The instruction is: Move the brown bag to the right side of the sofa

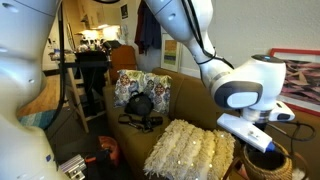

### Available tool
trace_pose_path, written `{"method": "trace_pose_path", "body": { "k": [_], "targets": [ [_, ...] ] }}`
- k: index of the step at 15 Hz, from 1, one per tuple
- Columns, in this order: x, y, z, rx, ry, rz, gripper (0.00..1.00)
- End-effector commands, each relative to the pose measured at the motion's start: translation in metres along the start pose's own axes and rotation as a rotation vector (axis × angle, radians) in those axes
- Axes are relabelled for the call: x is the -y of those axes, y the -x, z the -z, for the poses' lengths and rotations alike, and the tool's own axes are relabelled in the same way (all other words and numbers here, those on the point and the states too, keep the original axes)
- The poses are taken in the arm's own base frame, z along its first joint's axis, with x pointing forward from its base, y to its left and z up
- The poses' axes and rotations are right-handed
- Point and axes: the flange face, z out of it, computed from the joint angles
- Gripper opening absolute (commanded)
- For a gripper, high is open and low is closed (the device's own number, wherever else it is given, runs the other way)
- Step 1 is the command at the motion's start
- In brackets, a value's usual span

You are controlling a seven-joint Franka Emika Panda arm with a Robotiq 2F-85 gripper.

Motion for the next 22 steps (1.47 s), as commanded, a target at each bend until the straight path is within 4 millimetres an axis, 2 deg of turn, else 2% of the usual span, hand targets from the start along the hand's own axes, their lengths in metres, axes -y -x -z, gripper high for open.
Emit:
{"method": "trace_pose_path", "body": {
  "k": [1,3,6,8,12,16,22],
  "targets": [
    [-0.036,0.024,-0.021,0.041,-0.018,-0.071,0.04],
    [-0.054,0.039,-0.042,0.073,-0.037,-0.108,0.04],
    [-0.069,0.059,-0.076,0.127,-0.062,-0.148,0.04],
    [-0.073,0.069,-0.096,0.156,-0.085,-0.16,0.04],
    [-0.069,0.079,-0.134,0.2,-0.131,-0.166,0.04],
    [-0.061,0.079,-0.157,0.228,-0.162,-0.159,0.04],
    [-0.057,0.075,-0.172,0.255,-0.194,-0.146,0.04]
  ]
}}
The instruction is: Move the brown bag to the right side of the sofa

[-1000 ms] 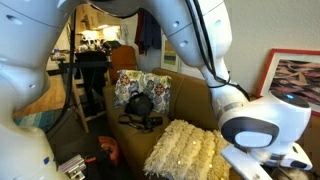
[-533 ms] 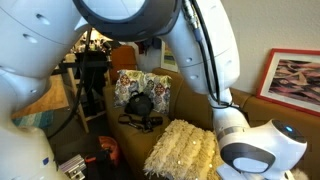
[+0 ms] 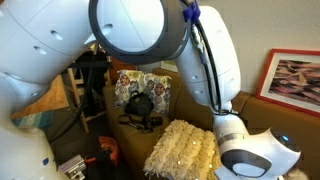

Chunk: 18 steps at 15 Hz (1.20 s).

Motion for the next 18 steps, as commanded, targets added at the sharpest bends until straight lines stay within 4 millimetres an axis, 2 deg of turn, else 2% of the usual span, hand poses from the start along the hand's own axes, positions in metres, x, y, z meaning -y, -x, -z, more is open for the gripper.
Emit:
{"method": "trace_pose_path", "body": {
  "k": [1,3,10,11,18],
  "targets": [
    [-0.005,-0.006,-0.002,0.037,-0.022,-0.002,0.4],
    [-0.004,-0.007,-0.003,0.043,-0.032,0.01,0.47],
    [0.002,-0.01,0.007,0.015,-0.025,0.022,0.97],
    [0.005,-0.009,0.01,0.009,-0.025,0.031,1.0],
    [0.028,-0.014,0.025,-0.043,-0.022,0.09,1.0]
  ]
}}
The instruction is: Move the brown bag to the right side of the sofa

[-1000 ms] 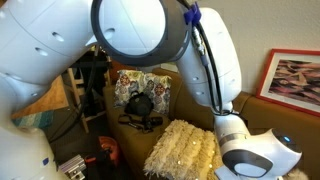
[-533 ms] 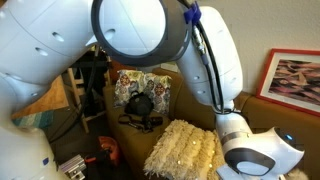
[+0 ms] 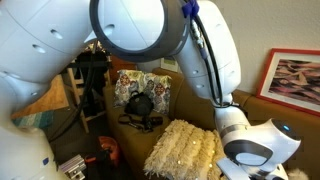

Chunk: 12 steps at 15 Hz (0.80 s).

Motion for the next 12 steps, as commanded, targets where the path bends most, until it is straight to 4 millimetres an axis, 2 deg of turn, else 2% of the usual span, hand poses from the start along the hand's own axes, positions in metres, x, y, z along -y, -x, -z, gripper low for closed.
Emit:
{"method": "trace_pose_path", "body": {
  "k": [1,7,12],
  "targets": [
    [0.013,0.006,0.012,-0.032,0.002,0.046,1.0],
    [0.03,0.01,0.02,-0.078,0.014,0.099,1.0],
    [0.05,0.016,0.037,-0.178,0.042,0.141,1.0]
  ]
}}
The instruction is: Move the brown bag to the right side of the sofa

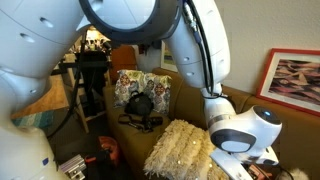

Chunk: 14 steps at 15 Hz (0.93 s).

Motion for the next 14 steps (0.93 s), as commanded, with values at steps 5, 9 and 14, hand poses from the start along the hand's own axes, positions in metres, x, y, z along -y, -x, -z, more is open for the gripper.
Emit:
{"method": "trace_pose_path", "body": {
  "k": [5,9,14],
  "targets": [
    [0.031,0.018,0.037,-0.129,0.01,0.071,1.0],
    [0.034,0.01,0.034,-0.135,0.006,0.062,1.0],
    [0.036,0.01,0.035,-0.137,0.004,0.063,1.0]
  ]
}}
